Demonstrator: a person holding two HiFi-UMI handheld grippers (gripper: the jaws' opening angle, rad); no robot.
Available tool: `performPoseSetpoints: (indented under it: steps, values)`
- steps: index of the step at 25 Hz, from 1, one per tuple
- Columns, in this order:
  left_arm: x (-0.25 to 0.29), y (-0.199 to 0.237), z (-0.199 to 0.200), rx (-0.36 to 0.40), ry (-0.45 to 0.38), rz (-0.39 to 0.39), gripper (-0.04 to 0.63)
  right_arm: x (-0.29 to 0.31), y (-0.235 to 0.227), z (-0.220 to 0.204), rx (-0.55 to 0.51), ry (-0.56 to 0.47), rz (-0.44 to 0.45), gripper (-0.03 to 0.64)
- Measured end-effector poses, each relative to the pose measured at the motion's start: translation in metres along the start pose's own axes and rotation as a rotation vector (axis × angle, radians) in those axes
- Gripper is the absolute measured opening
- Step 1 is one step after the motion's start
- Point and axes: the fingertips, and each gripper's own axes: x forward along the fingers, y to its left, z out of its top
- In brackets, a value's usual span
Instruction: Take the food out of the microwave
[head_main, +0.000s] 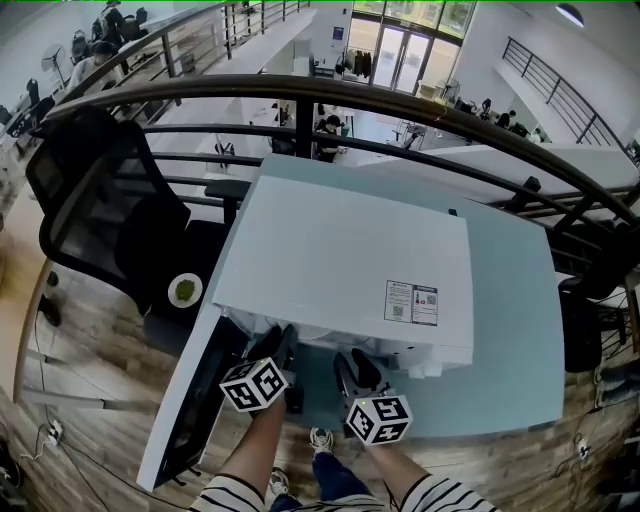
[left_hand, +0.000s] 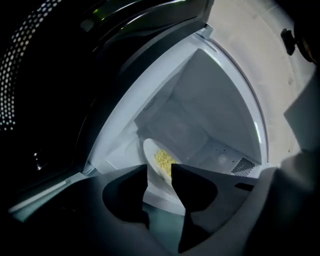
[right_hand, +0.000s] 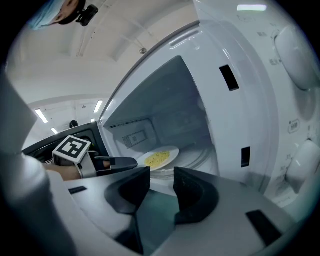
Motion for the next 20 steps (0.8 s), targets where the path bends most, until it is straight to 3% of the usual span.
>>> performPoseSetpoints:
  steps: [12,20]
  values:
    - [0.0110,0.0033,-0.0019,-0.149,0.056,0.052,0.087,0.0028,0.0019,-0.0001,0.014,-0.008,0.013,0.153]
    - [0.0022,0.0027,-0.0039,-0.251,0.010,0.032,0.064,-0.0017,0.0017,0.0022,0.028,-0.018,0.010,0.150]
